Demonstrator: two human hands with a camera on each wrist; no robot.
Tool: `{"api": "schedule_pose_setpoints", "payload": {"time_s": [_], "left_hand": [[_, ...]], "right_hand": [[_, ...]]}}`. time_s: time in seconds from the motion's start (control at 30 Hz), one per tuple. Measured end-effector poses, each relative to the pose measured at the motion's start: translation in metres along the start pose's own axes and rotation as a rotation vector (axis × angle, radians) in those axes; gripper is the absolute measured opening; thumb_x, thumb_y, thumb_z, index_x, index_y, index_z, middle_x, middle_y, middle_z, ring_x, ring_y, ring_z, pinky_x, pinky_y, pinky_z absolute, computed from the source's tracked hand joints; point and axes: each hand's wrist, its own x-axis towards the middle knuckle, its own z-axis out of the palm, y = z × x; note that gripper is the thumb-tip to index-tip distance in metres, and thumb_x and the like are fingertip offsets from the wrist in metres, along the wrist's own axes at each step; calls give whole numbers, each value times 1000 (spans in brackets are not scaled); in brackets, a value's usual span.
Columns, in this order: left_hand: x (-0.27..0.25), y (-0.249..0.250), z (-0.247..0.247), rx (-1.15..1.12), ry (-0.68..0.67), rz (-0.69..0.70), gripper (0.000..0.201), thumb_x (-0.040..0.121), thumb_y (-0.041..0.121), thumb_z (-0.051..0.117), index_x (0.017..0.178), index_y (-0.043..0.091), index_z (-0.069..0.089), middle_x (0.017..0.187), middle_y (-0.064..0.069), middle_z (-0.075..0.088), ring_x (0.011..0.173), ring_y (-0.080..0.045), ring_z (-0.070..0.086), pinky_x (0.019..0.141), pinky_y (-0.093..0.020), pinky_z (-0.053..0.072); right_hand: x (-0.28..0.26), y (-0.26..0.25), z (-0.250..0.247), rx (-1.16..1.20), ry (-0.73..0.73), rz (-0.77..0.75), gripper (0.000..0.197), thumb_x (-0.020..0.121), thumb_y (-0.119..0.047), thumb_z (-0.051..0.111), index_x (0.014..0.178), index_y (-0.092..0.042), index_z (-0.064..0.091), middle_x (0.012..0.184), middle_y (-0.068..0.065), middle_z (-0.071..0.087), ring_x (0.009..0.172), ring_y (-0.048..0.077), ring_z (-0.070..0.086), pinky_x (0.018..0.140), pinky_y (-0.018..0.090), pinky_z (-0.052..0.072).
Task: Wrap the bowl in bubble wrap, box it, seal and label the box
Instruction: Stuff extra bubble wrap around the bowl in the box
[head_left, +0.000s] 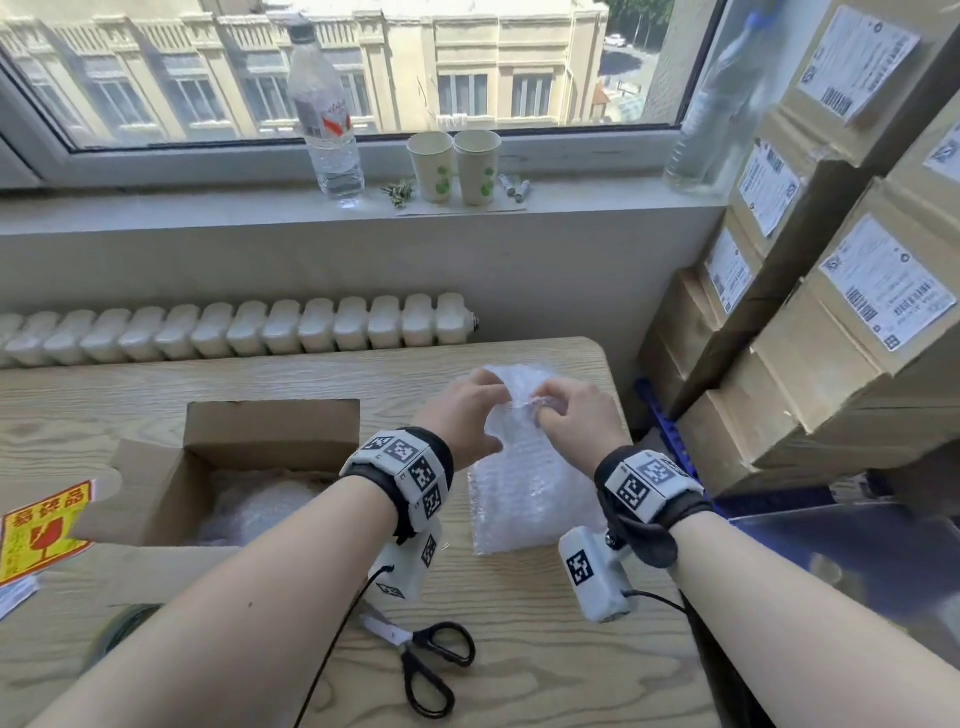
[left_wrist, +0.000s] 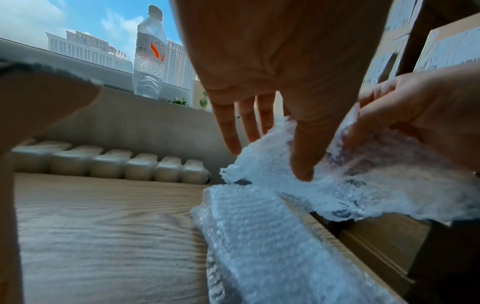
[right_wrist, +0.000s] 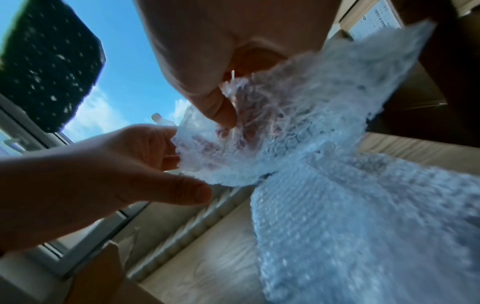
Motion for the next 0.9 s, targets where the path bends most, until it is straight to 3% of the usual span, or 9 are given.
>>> {"api": "schedule_pose_setpoints", "payload": {"time_s": [0.1, 0.2, 0.37, 0.47, 0.53, 0.6, 0.73, 0.8, 0.9], "left_hand": [[-3, 6, -14, -146, 207, -9, 17, 89, 17, 56, 103, 8, 61, 106, -4, 59, 98, -23, 55, 82, -33, 42], [-8, 11, -33, -363, 354, -65, 12, 92, 13, 48, 85, 4, 53, 75, -9, 53, 73, -24, 48, 66, -34, 37], [-22, 2, -64, -651, 462, -81, 46, 86, 43, 34, 87, 3, 57, 84, -18, 63, 83, -34, 61, 76, -50, 54], [-36, -6, -82, -773, 527, -98, 43, 94, 42, 36, 83, 7, 60, 90, -18, 66, 87, -33, 65, 70, -45, 58], [-45, -14, -93, -889, 598, -143, 39, 100, 37, 38, 75, 13, 58, 84, -15, 65, 81, -30, 66, 64, -38, 58], [-54, -22, -102, -1011, 634, -181, 40, 101, 35, 38, 72, 14, 55, 76, -14, 64, 69, -27, 65, 57, -33, 55], [-78, -40, -118, -1115, 713, -219, 43, 102, 35, 35, 71, 10, 52, 59, -7, 62, 48, -15, 63, 50, -28, 51], [-89, -52, -126, -1144, 763, -253, 42, 102, 34, 35, 72, 11, 54, 64, -6, 61, 50, -13, 62, 52, -29, 53], [-105, -80, -133, -1111, 805, -336, 43, 101, 37, 37, 69, 13, 54, 67, -6, 61, 58, -19, 62, 52, -30, 53]], "right_hand": [[-3, -16, -14, 37, 115, -68, 9, 85, -21, 61, 91, -19, 67, 86, -1, 68, 87, 18, 62, 80, 30, 49], [-6, -27, -28, 157, 201, -70, 20, 80, -34, 70, 96, -23, 66, 91, -5, 67, 88, 11, 62, 79, 23, 48], [-14, -40, -42, 329, 226, -43, 33, 74, -40, 78, 101, -27, 63, 97, -9, 65, 92, 4, 60, 81, 22, 47], [-15, -44, -39, 336, 233, -39, 21, 76, -24, 77, 90, -27, 62, 90, -11, 64, 86, 0, 59, 74, 18, 46], [-12, -46, -33, 368, 299, 1, 12, 76, -19, 77, 78, -21, 65, 84, -3, 68, 84, 14, 65, 81, 31, 52], [-11, -51, -26, 399, 330, 11, 14, 79, -21, 74, 70, -20, 65, 78, -3, 68, 82, 17, 62, 83, 35, 49], [-18, -76, -10, 422, 112, -42, 23, 75, -44, 76, 84, -25, 65, 90, -4, 70, 84, 10, 63, 76, 25, 48], [-24, -92, 1, 446, -12, -80, 20, 80, -27, 75, 92, -14, 66, 89, 4, 69, 76, 9, 63, 68, 18, 47], [-28, -112, 17, 505, 14, -76, 7, 89, -11, 65, 91, -4, 65, 80, 7, 68, 65, 8, 64, 62, 11, 51]]}}
